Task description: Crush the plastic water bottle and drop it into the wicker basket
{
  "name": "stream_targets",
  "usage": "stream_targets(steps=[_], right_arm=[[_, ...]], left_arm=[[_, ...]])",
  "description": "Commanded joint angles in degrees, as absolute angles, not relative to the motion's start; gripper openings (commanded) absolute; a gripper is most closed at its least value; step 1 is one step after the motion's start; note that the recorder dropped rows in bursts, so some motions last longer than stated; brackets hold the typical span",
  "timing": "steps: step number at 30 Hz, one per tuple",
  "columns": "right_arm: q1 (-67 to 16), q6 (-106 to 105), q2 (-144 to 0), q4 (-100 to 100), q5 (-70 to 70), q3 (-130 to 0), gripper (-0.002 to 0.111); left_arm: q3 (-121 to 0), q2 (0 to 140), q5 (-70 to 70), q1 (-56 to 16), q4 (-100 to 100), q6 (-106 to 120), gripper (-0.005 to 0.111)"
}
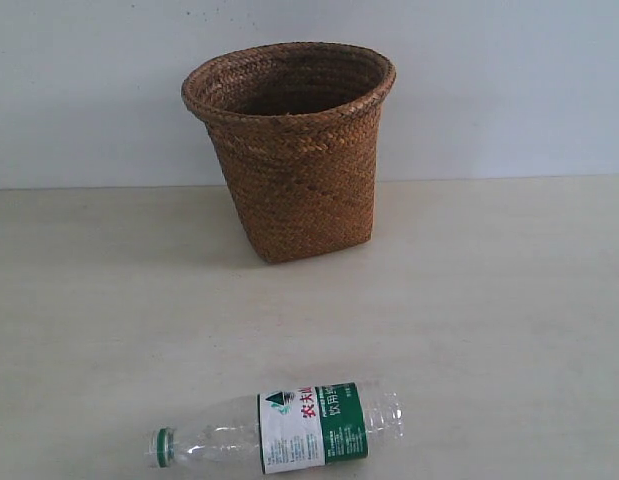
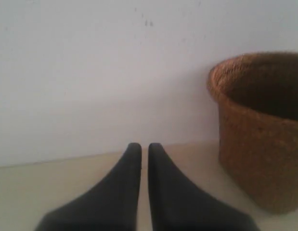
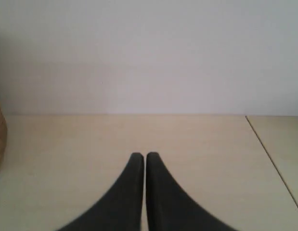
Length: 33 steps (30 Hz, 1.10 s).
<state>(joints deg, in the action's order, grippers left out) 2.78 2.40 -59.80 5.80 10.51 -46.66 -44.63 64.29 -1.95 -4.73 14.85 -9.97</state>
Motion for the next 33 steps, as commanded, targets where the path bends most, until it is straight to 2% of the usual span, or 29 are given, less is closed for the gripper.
stream_targets(steps=[1,5,10,15,20,26,33], right_arm=[[1.04,-6.41,-65.21,3.72,20.57,-52.01,0.0],[-1.85,-18.13,-71.26,-2.73,31.78,-58.49,0.0],[-4.8,-31.67,-78.67,-12.96,44.09,-64.86,0.0],[-10.38,-46.75,-83.67,-23.98,48.69,-66.15,0.0],[-15.95,-50.5,-87.08,-25.09,49.91,-66.15,0.0],[-21.36,-50.5,-88.79,-25.21,50.42,-66.05,0.0],[-25.8,-53.8,-91.38,-27.34,51.96,-66.05,0.0]], left_arm=[[-48.54,70.03,7.66,-4.72,17.0,-7.37,0.004],[-51.25,74.22,16.08,-6.77,16.78,0.0,0.004],[-54.79,78.49,26.93,-10.63,5.51,23.66,0.004],[-57.01,80.49,38.19,-11.89,-10.67,52.03,0.004],[-57.01,80.49,46.86,-11.87,-24.84,71.56,0.004],[-55.88,80.49,49.35,-12.01,-27.6,75.49,0.004],[-49.39,80.49,46.7,-14.6,-36.65,91.4,0.006]])
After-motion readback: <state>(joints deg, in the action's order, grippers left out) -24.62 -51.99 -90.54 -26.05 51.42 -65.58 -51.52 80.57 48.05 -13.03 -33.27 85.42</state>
